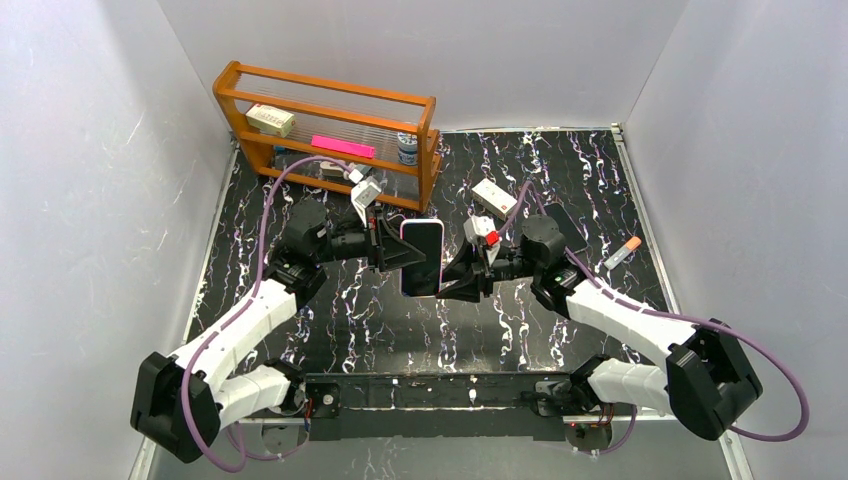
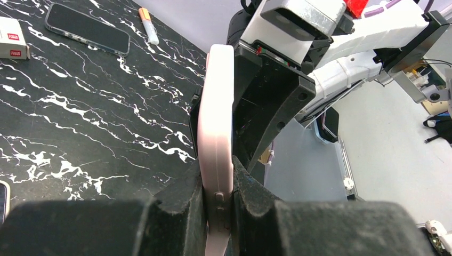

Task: Take the phone out of the phone case
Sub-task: Remove the phone case from the phone.

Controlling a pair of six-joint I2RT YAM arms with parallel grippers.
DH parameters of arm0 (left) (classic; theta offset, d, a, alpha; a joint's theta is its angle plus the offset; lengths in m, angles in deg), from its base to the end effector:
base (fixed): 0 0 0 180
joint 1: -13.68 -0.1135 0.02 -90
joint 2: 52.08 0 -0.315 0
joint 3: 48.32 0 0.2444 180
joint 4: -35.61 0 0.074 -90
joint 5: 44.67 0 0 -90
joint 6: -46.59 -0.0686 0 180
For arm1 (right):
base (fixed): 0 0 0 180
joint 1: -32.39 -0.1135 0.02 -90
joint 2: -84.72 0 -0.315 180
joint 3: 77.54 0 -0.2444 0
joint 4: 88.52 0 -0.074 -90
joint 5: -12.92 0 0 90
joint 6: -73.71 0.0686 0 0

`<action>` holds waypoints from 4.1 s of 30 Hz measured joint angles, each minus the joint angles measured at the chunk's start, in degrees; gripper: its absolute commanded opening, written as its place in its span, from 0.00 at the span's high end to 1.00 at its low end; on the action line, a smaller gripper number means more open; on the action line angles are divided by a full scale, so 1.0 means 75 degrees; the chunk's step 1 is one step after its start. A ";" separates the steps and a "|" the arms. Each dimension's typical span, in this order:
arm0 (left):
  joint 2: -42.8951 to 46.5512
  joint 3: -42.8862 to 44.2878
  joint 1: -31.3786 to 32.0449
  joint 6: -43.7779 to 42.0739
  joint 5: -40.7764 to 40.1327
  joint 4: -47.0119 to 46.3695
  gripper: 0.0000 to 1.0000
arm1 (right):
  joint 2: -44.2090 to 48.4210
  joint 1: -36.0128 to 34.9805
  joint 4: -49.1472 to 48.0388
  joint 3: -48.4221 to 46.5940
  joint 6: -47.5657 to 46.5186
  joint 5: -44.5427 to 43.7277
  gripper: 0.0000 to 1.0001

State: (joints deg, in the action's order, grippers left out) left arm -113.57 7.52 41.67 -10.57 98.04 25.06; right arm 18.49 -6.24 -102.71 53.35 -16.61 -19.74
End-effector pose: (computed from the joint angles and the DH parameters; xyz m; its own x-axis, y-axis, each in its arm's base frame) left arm 0.1757 -0.1552 0.3761 -0.4704 -0.1221 -0.8740 0.8679 0.1152 -0.4832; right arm 0.1495 0.1934 0.3242 -0.0344 -0.0313 -0.9989 -0.9939 -0.1035 0.0375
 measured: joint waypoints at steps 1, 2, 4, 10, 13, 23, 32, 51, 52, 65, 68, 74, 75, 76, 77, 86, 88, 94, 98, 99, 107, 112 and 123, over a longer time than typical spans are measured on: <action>0.0026 0.0000 0.0000 -0.0038 -0.0003 0.0003 1.00 | -0.0009 0.0000 -0.0085 0.0000 0.0087 0.0006 0.58; 0.0058 0.0000 0.0000 -0.0050 0.0000 0.0006 1.00 | -0.0020 0.0000 -0.0166 0.0000 0.0178 0.0015 0.59; 0.0117 0.0000 0.0000 -0.0093 -0.0003 0.0012 1.00 | -0.0073 0.0000 -0.0283 0.0000 0.0248 0.0038 0.62; 0.0125 0.0000 0.0038 -0.0096 -0.0017 0.0073 1.00 | -0.0259 0.0003 -0.0268 -0.0006 0.0221 0.0128 0.77; 0.0125 0.0000 0.0050 -0.0114 -0.0020 0.0085 1.00 | -0.0326 0.0006 -0.0207 -0.0035 0.0157 0.0236 0.90; 0.0061 0.0000 0.0131 0.0204 -0.0192 0.0079 1.00 | -0.0452 0.0041 0.0087 -0.0149 -0.0740 0.0347 0.99; -0.0076 -0.0122 0.0152 0.0501 -0.0603 -0.0055 1.00 | -0.0644 0.0041 0.0994 -0.0443 -0.2046 0.0125 0.99; -0.0090 -0.0143 0.0198 0.1166 -0.1154 -0.0294 1.00 | -0.0577 0.0032 0.1620 -0.0627 -0.3850 -0.0542 0.99; -0.0090 -0.0143 0.0198 0.1169 -0.1169 -0.0318 1.00 | -0.0557 0.0032 0.1609 -0.0627 -0.3800 -0.0554 0.99; -0.0029 -0.0356 0.0227 0.1582 -0.1163 -0.0962 1.00 | -0.0344 0.0207 -0.2124 0.0851 -0.0026 -0.0653 0.72; 0.0090 -0.0504 0.0259 0.1731 -0.1256 -0.1358 1.00 | -0.0624 0.0210 -0.3171 0.0985 0.1137 -0.0679 0.69; 0.0128 -0.0810 0.0632 0.2060 -0.1571 -0.2180 1.00 | -0.1215 0.0207 -0.5027 0.1192 0.3072 -0.0749 0.66; 0.0128 -0.0854 0.0708 0.2092 -0.1588 -0.2264 1.00 | -0.1282 0.0204 -0.5266 0.1215 0.3316 -0.0807 0.64; 0.0128 -0.0895 0.0778 0.2136 -0.1638 -0.2349 1.00 | -0.1317 0.0204 -0.5467 0.1230 0.3538 -0.0854 0.63; 0.0128 -0.0933 0.0825 0.2174 -0.1690 -0.2454 1.00 | -0.1329 0.0207 -0.5625 0.1265 0.3730 -0.0903 0.62; 0.0233 -0.1262 0.0950 0.2722 -0.2197 -0.3334 1.00 | -0.1378 0.0251 -0.6572 0.1282 0.5039 -0.1227 0.57; 0.0224 -0.1326 0.0965 0.2885 -0.2331 -0.3445 1.00 | -0.1440 0.0256 -0.6677 0.1282 0.5307 -0.1271 0.58; 0.0061 -0.1376 0.0994 0.3235 -0.2649 -0.3512 1.00 | -0.1658 0.0312 -0.6851 0.1282 0.6105 -0.1376 0.68; -0.0102 -0.1466 0.0991 0.3462 -0.2970 -0.3585 0.92 | -0.1810 0.0344 -0.6930 0.1282 0.6650 -0.1422 0.85; -0.0140 -0.1501 0.0991 0.3512 -0.3069 -0.3590 0.88 | -0.1839 0.0347 -0.6918 0.1282 0.6779 -0.1440 0.90; -0.0382 -0.1314 0.1137 0.3107 -0.3853 -0.2433 0.52 | -0.1746 0.0326 -0.6516 0.1652 0.7195 -0.2197 0.99; -0.0460 -0.0912 0.1285 0.2308 -0.4447 -0.0562 0.43 | -0.1361 0.0300 -0.5569 0.2087 0.7236 -0.2926 0.99; -0.0557 0.0318 0.1705 0.0294 -0.6123 0.2588 0.33 | -0.0743 0.0283 -0.2704 0.2002 0.7286 -0.4237 0.99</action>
State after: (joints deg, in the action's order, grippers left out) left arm -117.75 9.90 54.46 -8.36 52.12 44.47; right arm 12.91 -4.12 -122.99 68.37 38.03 -51.52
